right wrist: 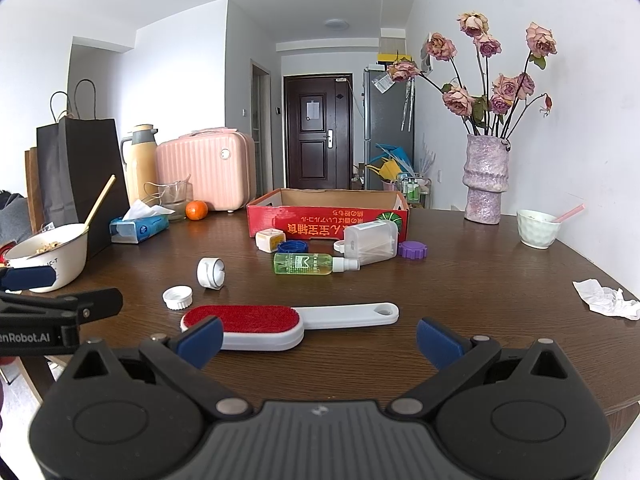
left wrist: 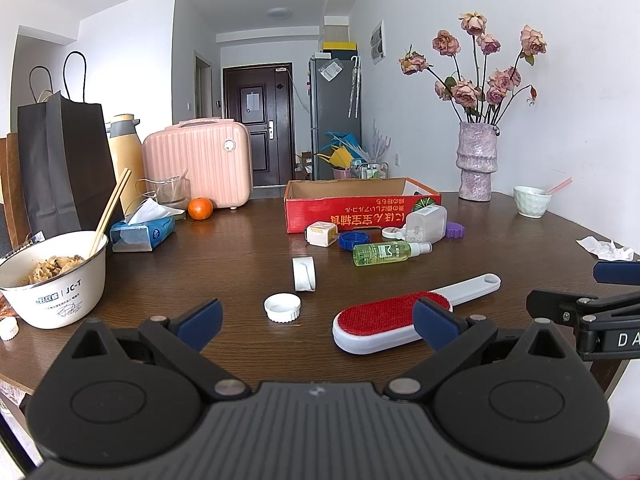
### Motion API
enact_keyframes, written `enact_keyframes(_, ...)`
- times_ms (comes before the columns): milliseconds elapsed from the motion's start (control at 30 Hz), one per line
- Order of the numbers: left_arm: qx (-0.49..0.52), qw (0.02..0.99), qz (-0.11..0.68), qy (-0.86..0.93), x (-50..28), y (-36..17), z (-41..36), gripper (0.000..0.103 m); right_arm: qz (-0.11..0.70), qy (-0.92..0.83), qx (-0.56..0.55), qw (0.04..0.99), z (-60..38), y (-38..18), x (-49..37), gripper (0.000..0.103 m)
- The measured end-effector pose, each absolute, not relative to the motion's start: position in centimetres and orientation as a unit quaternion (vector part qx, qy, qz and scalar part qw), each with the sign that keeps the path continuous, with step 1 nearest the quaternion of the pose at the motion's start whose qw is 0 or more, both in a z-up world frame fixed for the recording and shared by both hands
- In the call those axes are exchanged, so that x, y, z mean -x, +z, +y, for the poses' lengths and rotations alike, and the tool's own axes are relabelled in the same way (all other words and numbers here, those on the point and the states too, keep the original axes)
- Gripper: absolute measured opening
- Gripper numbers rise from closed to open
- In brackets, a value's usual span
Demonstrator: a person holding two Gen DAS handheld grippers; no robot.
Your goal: Organize rigid objects
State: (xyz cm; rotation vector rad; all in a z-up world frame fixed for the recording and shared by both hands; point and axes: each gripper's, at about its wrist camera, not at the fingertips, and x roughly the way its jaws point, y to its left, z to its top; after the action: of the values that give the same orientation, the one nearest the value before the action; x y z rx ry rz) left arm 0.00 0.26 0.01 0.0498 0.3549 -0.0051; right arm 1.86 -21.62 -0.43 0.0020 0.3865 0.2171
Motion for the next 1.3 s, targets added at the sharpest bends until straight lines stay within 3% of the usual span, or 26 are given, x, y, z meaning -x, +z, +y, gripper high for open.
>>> enact_keyframes(800, -0.02, 0.984, 0.179, 0.001, -0.4, 0.2, 0.9, 0.103, 0.196, 0.115, 0.009, 0.974, -20.2, -1.0, -1.9, 0.103)
enact_keyframes(1300, -0.012, 0.978, 0.208, 0.016, -4.2, -0.7, 2.4, 0.103, 0.233, 0.136, 0.034, 0.962, -18.3, -2.1, -6.3, 0.103)
